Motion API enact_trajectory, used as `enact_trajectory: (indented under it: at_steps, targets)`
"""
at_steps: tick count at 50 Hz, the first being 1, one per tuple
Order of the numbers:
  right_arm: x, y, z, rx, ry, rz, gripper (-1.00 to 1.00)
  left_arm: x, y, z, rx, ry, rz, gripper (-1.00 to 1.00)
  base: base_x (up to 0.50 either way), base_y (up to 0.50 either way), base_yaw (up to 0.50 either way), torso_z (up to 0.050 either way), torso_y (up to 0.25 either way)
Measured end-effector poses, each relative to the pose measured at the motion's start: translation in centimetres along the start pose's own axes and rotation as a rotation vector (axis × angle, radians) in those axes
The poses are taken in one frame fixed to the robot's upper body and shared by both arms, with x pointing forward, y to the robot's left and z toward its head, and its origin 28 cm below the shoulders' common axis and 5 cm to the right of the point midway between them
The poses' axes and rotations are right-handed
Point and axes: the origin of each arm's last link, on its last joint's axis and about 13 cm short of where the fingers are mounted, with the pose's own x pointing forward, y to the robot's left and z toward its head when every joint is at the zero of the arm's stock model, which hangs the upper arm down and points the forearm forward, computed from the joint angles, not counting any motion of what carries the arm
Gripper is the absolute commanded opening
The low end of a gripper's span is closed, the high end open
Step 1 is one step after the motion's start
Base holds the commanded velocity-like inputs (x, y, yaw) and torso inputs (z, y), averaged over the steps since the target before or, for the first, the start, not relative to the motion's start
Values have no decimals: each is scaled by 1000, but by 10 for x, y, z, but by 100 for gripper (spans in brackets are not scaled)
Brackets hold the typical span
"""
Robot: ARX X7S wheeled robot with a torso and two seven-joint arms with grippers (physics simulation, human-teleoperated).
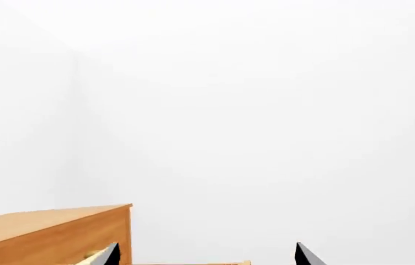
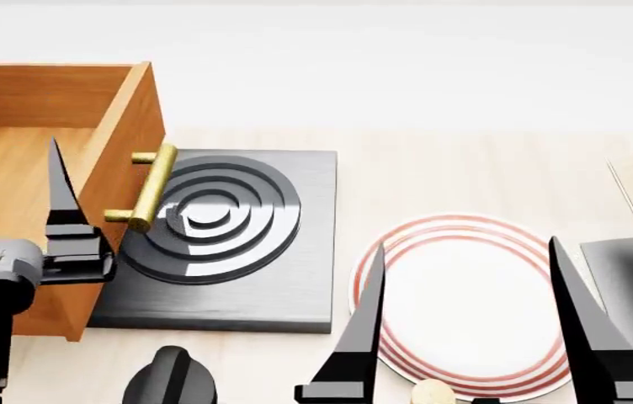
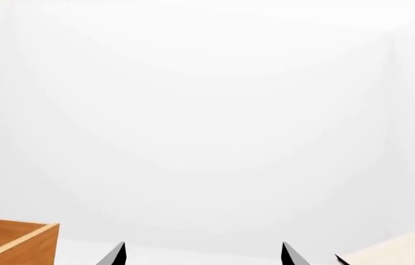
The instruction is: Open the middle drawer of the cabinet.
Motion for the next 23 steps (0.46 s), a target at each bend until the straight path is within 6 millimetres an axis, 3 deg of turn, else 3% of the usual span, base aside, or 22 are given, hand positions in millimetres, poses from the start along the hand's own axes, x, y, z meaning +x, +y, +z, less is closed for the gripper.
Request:
enact_trajectory:
  at_steps: [23]
  targets:
    - [-3, 3, 6, -14, -35, 6, 100, -48, 21, 47, -122, -119, 19, 100, 0, 0, 0, 0, 0]
